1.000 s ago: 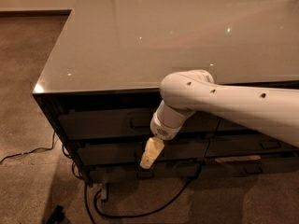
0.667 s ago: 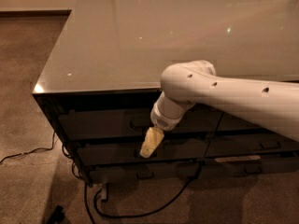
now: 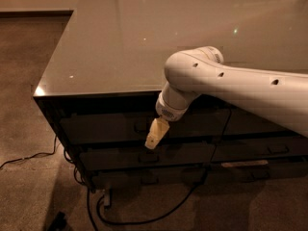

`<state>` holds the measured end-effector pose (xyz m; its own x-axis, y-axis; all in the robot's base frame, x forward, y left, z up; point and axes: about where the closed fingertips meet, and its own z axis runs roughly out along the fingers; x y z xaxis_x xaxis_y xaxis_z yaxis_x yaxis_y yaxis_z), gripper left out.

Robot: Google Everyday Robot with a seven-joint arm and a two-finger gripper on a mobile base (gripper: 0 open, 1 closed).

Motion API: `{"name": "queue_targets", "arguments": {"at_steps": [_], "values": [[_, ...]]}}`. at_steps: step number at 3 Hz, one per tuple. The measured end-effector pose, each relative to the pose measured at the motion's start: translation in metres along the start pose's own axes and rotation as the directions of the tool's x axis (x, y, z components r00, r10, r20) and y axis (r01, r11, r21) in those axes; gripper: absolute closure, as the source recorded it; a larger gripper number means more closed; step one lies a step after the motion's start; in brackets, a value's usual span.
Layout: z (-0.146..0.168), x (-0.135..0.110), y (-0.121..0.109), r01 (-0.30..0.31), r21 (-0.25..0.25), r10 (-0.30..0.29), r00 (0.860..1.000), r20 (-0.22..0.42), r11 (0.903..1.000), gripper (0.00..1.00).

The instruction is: Open top drawer

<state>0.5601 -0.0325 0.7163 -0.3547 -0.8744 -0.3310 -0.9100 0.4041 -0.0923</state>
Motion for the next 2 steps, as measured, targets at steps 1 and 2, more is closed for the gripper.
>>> {"name": "queue_targets", "arguments": {"at_steps": [1, 2], "values": [[0.002, 0.002, 0.002, 0.0, 0.0, 0.0, 1.0, 0.0, 1.0, 0.0], [0.032, 0.006, -0.013, -0.015, -0.031, 0.016, 1.0, 0.024, 0.9994, 0.0]]}}
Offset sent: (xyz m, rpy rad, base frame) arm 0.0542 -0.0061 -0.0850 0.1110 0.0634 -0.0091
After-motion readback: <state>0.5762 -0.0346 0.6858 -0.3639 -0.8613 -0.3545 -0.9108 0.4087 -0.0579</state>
